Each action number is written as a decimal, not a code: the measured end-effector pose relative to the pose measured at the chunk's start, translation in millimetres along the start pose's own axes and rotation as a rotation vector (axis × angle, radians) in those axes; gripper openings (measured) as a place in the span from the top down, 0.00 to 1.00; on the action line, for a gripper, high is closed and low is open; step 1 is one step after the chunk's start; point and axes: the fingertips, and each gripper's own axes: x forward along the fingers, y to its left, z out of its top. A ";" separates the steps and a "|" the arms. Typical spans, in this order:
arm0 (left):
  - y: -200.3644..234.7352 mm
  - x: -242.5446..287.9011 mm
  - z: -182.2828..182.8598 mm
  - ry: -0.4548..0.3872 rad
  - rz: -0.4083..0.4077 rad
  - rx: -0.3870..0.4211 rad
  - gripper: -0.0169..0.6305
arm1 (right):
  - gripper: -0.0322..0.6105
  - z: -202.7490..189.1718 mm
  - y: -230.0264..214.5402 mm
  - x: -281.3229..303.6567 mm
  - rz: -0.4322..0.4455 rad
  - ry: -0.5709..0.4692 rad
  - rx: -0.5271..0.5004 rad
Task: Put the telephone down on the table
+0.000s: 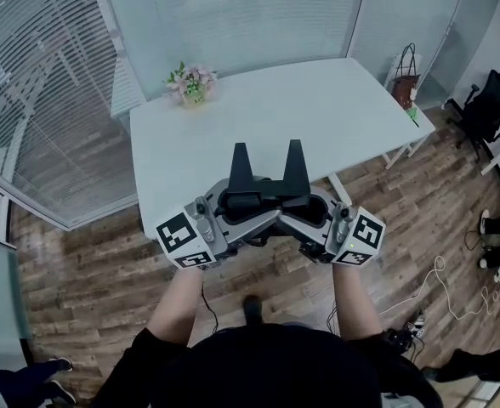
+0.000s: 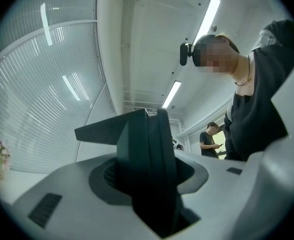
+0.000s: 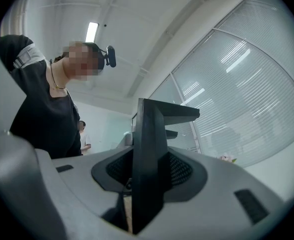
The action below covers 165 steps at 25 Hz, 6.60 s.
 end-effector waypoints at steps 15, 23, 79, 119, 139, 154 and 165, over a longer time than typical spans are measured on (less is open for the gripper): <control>12.6 1.4 -1.5 -0.004 0.026 0.010 0.65 | 0.68 -1.7 -9.0 4.6 0.040 0.004 0.033; 15.2 1.9 0.1 0.001 0.015 0.009 0.65 | 0.68 -0.5 -14.6 5.6 0.017 0.001 0.002; 295.7 121.8 -16.4 0.015 0.146 0.046 0.65 | 0.68 22.3 -318.9 31.8 0.137 -0.002 0.061; 356.7 104.4 -70.4 0.060 0.213 -0.220 0.65 | 0.68 -37.9 -371.4 37.2 0.038 0.085 0.294; 366.0 86.5 -133.1 0.133 0.278 -0.541 0.65 | 0.68 -98.3 -377.2 16.1 -0.127 0.165 0.587; 379.4 80.9 -179.0 0.153 0.292 -0.729 0.66 | 0.68 -138.5 -390.6 -0.5 -0.224 0.215 0.757; 385.9 72.5 -205.6 0.166 0.332 -0.846 0.66 | 0.68 -164.1 -395.7 -8.5 -0.268 0.268 0.870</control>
